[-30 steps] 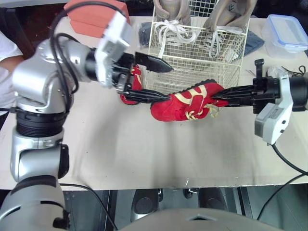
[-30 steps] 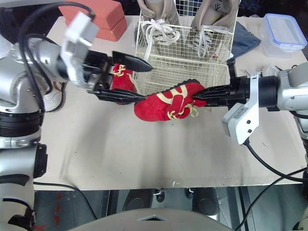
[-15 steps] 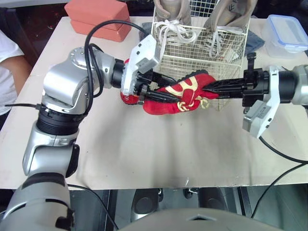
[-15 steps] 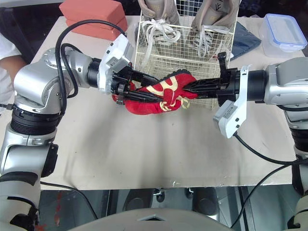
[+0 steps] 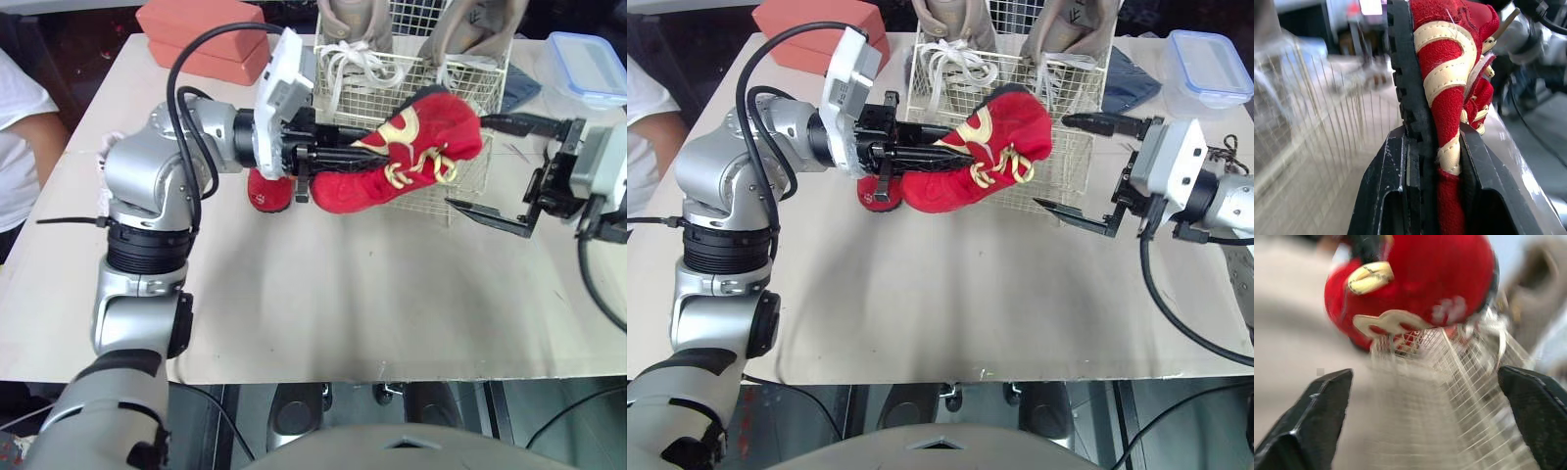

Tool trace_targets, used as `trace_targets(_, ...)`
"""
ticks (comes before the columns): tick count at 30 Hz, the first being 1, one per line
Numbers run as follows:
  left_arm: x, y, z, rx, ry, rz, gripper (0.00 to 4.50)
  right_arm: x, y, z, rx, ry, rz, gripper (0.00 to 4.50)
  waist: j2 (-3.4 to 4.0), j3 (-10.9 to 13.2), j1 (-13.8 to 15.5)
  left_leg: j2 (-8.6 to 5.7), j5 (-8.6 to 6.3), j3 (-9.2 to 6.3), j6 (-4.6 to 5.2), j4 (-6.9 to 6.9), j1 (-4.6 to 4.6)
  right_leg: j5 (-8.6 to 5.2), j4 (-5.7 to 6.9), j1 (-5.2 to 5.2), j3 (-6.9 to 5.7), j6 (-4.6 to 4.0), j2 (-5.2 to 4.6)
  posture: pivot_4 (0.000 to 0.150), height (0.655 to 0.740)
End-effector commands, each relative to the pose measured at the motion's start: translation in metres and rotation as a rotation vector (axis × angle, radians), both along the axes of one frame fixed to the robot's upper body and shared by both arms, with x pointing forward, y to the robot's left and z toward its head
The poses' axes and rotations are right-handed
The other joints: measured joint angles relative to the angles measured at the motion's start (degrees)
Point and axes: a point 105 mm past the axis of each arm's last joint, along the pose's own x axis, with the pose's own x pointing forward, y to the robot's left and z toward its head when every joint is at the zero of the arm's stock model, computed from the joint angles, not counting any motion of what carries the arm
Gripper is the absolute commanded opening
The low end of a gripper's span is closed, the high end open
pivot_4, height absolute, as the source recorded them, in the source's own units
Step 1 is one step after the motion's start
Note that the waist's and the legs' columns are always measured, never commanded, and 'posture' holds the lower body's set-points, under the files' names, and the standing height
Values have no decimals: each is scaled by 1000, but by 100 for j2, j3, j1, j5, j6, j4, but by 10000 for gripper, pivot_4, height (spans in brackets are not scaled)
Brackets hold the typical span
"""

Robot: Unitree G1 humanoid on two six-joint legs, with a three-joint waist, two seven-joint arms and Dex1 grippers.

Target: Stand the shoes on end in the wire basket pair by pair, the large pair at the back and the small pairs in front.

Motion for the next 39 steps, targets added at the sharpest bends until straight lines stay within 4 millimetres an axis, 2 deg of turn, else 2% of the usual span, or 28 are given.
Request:
trace_targets(1, 13, -3, 17, -146, -112, 92, 5949, -16, 19, 14, 220, 194, 25, 44781, 0, -2, -6, 2, 0, -3, 0, 0, 5, 0, 3, 3, 3, 0, -1, 1500, 6860)
trace_targets(4, 16, -8, 14, -194, -106, 110, 5949, -13, 28, 28, 395, 270, 7, 44781, 0, -2, -31, 2, 0, 0, 0, -1, 9, 0, 6, 3, 8, -1, 4, 1500, 6860)
trace_targets(8, 11, -12, 7, -226, -67, 97, 5949, -7, 35, 39, 507, 303, -23, 44781, 0, -2, 5, 2, 0, 0, 0, -1, 4, 1, 6, 0, 8, -1, 4, 1500, 6860)
trace_targets(12, 12, -10, 6, -239, -56, 108, 5948, -4, 36, 38, 495, 294, -50, 27836, 0, -2, 42, -1, -1, -6, 2, -2, -9, 1, -8, 0, -1, 0, 2, 1500, 6860)
trace_targets(15, 14, -8, 5, -238, -35, 109, 5948, -2, 36, 36, 486, 290, -60, 12189, 0, -2, 19, -3, -2, -4, 3, -8, -8, 3, -14, 0, -1, 2, 2, 1500, 6860)
trace_targets(18, 14, -5, 7, -255, 5, 107, 5948, 1, 36, 38, 495, 272, -69, 2309, 0, -2, 6, -2, -2, -5, 3, -16, -4, 2, -13, 0, -1, 2, 5, 1500, 6860)
trace_targets(19, 15, -4, 9, -265, 6, 114, 5948, 2, 35, 40, 503, 260, -75, 896, 0, -2, 0, -1, -2, -5, 3, -16, -4, 2, -13, -1, -1, 2, 6, 1500, 6860)
trace_targets(22, 13, -3, 7, -249, 0, 106, 5948, 3, 34, 51, 556, 215, -73, 896, 0, -2, -7, 0, -2, -1, 3, -17, -1, 2, -13, -1, 3, 2, 8, 1500, 6860)
trace_targets(23, 14, -2, 4, -240, 3, 116, 13879, 4, 33, 56, 576, 196, -80, 0, 0, -2, -4, 0, -2, -2, 3, -17, -2, 2, -13, -1, 3, 2, 8, 1500, 6860)
trace_targets(25, 17, 2, -1, -233, -2, 149, 17751, 8, 31, 66, 588, 141, -104, 0, 1, -2, -3, 0, -2, -1, 3, -17, -2, 3, -13, -1, 3, 2, 7, 1500, 6860)
trace_targets(26, 19, 4, 0, -240, -17, 173, 23124, 9, 30, 70, 587, 113, -118, 0, 2, -2, -2, -1, -2, 0, 3, -17, -2, 3, -13, -2, 3, 2, 7, 1500, 6860)
trace_targets(28, 22, 10, 5, -244, -55, 227, 29333, 12, 24, 82, 599, 39, -166, 0, 2, -2, -2, -2, -1, 2, 3, -17, -1, 3, -13, -3, 5, 2, 6, 1500, 6860)
trace_targets(29, 23, 13, 8, -246, -70, 250, 34360, 14, 21, 87, 605, 9, -188, 0, 2, -2, -2, -1, -2, 2, 3, -17, -3, 3, -13, -5, 5, 2, 6, 1500, 6860)
trace_targets(34, 15, 25, 13, -210, -78, 265, 34360, 23, 9, 105, 637, -104, -305, 0, 2, -2, -4, 0, -2, 4, 2, -23, -3, 2, -16, -7, 6, 2, 6, 1500, 6860)
trace_targets(39, 8, 30, 14, -149, -64, 274, 34360, 39, -5, 97, 497, -174, -482, 0, 2, -2, 5, 0, -2, 3, 2, -23, -7, 2, -17, -9, 5, 2, 5, 1500, 6860)
